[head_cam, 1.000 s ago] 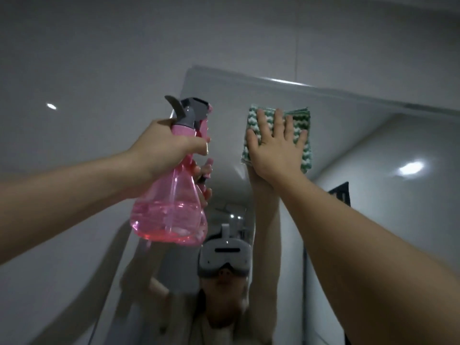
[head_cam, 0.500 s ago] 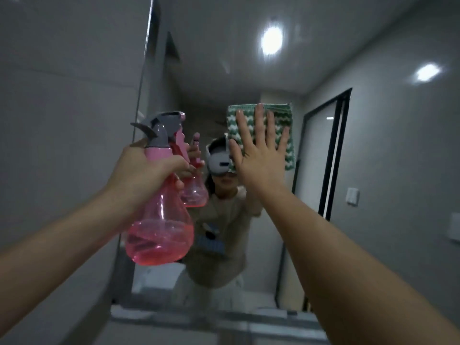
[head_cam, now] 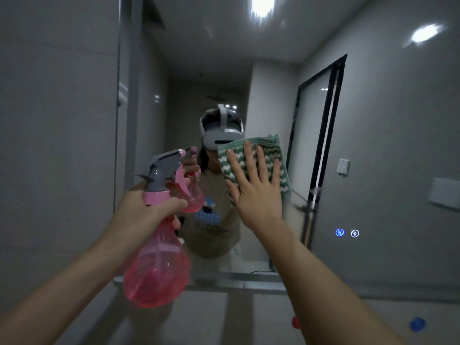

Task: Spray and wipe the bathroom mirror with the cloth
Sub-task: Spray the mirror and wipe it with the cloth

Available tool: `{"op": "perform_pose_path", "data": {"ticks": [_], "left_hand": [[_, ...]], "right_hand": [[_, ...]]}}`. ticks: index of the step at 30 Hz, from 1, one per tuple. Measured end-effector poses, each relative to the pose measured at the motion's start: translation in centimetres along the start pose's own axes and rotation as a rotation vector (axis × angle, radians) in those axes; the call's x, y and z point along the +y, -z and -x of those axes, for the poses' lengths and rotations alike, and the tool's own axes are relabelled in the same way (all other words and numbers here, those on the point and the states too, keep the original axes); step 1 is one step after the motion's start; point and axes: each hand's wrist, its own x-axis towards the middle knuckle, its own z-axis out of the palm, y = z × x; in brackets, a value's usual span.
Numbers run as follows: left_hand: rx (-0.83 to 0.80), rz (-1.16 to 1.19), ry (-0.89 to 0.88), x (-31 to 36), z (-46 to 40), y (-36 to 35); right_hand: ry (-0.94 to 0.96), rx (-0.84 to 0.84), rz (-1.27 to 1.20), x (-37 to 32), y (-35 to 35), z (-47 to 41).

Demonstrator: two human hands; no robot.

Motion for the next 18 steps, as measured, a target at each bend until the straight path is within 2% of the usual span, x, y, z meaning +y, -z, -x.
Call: {"op": "perform_pose_path", "data": {"ticks": [6, 9, 18], "left_hand": [[-0.066, -0.094, -0.051, -0.2, 1.7, -1.2], [-0.102, -0.063, -0.069, 0.6, 1.4, -2.8], [-0.129, 0.008, -0.098, 0.6, 1.6, -7.5]], "right_hand": [[-0.043, -0.02, -0.016, 1.3, -2.2, 8.4], [-0.081, -0.023, -0.001, 1.5, -3.2, 11.8], [-0.086, -0.032, -0.041, 1.9, -3.9, 12.5]]}}
